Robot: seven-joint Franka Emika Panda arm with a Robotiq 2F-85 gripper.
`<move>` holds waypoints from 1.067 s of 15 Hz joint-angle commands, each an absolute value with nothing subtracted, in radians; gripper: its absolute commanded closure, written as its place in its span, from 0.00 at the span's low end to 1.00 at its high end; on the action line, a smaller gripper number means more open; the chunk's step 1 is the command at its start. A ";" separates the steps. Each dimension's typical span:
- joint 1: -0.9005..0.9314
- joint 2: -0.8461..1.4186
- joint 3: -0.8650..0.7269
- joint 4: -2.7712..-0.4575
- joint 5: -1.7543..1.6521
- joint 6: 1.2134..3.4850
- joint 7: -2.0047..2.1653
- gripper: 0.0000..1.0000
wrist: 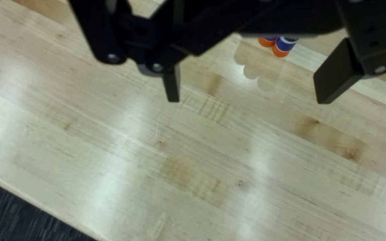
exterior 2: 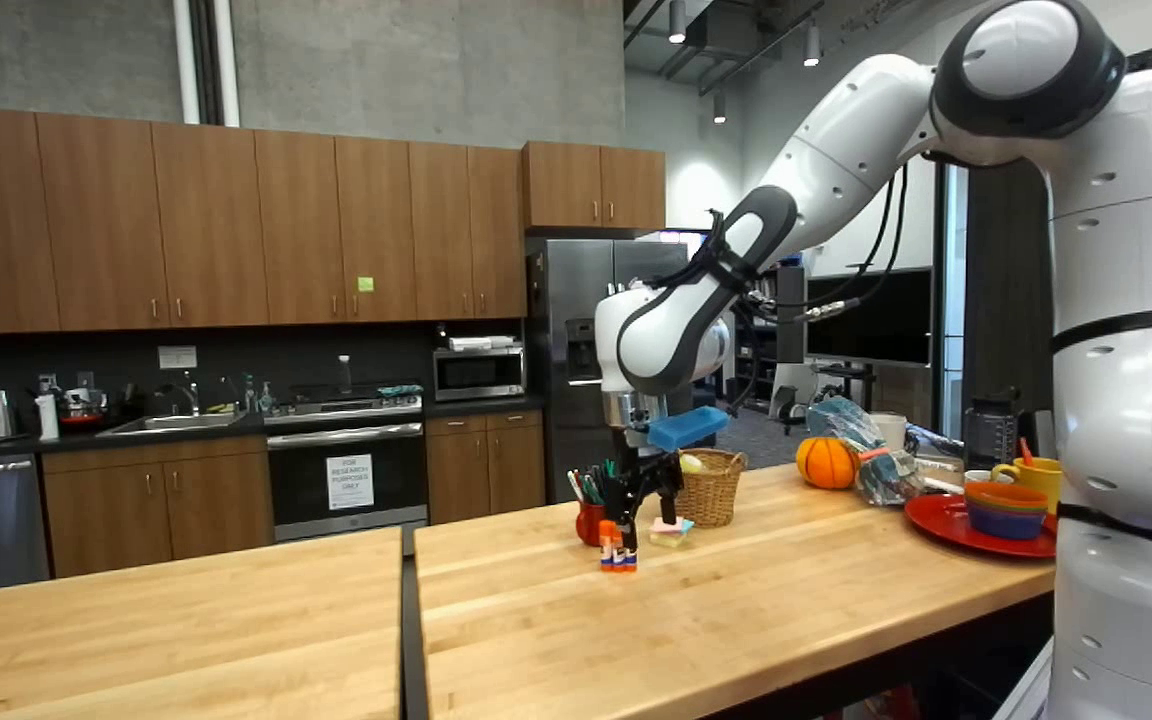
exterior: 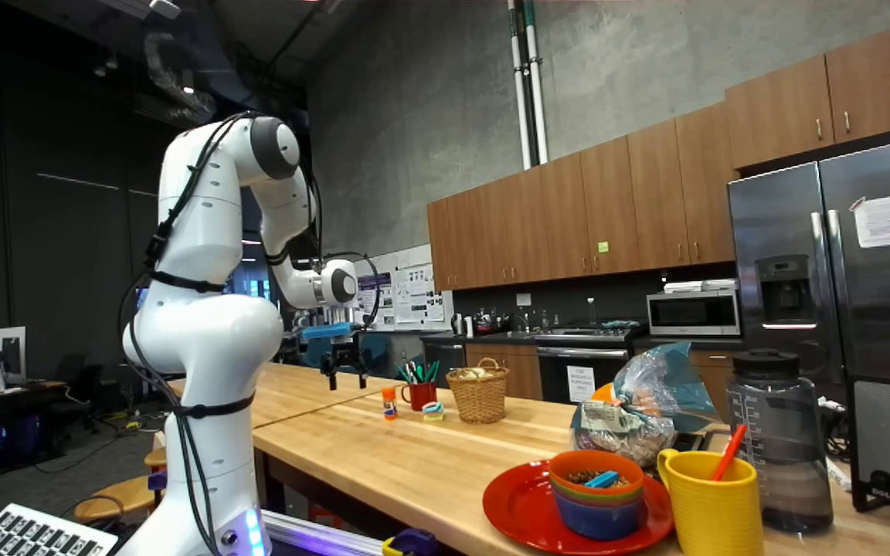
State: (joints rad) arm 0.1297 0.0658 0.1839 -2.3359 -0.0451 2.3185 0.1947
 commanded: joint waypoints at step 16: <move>0.144 0.173 0.131 -2.265 -0.189 2.395 0.280 0.00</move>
